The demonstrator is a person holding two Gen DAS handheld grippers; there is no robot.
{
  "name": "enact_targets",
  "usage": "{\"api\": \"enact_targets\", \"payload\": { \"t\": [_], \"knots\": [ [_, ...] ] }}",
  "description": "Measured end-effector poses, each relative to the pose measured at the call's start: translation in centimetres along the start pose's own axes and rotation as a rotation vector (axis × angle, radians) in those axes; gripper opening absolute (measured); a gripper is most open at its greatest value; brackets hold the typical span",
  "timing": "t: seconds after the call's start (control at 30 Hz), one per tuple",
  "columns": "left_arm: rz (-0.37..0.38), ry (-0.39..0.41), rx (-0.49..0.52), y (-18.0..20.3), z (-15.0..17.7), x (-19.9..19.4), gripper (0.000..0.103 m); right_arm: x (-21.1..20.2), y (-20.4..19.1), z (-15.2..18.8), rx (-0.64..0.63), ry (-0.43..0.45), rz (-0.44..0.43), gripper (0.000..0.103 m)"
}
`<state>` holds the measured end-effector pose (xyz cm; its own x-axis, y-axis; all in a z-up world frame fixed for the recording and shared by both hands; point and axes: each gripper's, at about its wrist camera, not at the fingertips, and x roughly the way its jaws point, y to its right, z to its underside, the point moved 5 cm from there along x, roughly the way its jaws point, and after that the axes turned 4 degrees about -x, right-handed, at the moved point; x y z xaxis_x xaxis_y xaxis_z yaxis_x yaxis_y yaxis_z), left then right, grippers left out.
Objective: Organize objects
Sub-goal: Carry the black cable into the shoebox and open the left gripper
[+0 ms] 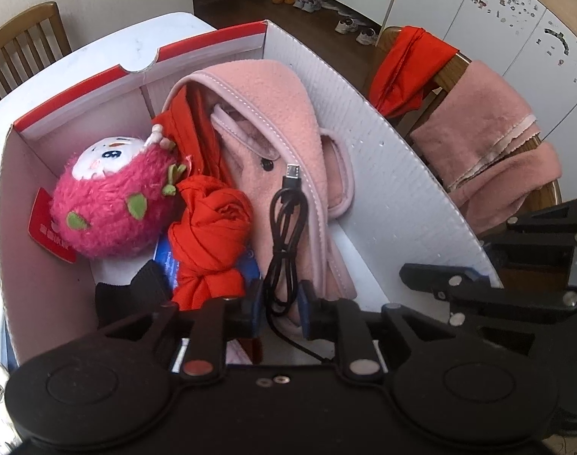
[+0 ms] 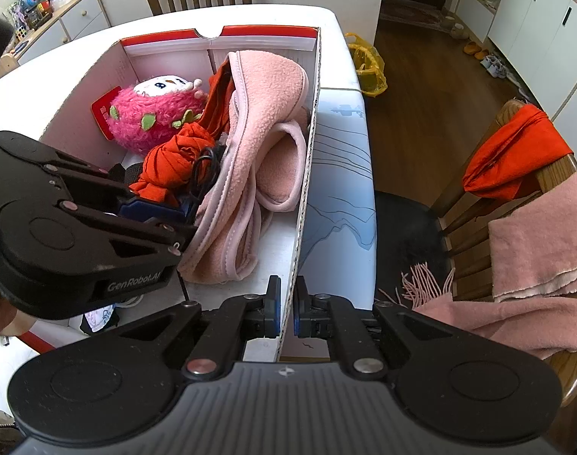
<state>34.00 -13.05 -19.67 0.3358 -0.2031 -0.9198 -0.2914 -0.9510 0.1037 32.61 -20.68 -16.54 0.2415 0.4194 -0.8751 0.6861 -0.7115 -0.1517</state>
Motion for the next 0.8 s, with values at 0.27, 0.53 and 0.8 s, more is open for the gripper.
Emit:
{"api": "enact_targets", "payload": {
  "t": [0.27,0.53,0.8],
  "knots": [
    [0.025,0.025,-0.022,-0.9,0.6,-1.3,0.038,0.0,0.1,0.0,0.004,0.001,-0.001,0.006],
    [0.056,0.066,-0.032,-0.9,0.6,-2.7,0.051,-0.1,0.1,0.0,0.003,0.001,0.002,0.006],
    [0.054,0.121,-0.033,-0.6,0.2,-4.4,0.062,-0.1,0.1,0.0,0.006,-0.001,0.005,0.006]
  ]
}}
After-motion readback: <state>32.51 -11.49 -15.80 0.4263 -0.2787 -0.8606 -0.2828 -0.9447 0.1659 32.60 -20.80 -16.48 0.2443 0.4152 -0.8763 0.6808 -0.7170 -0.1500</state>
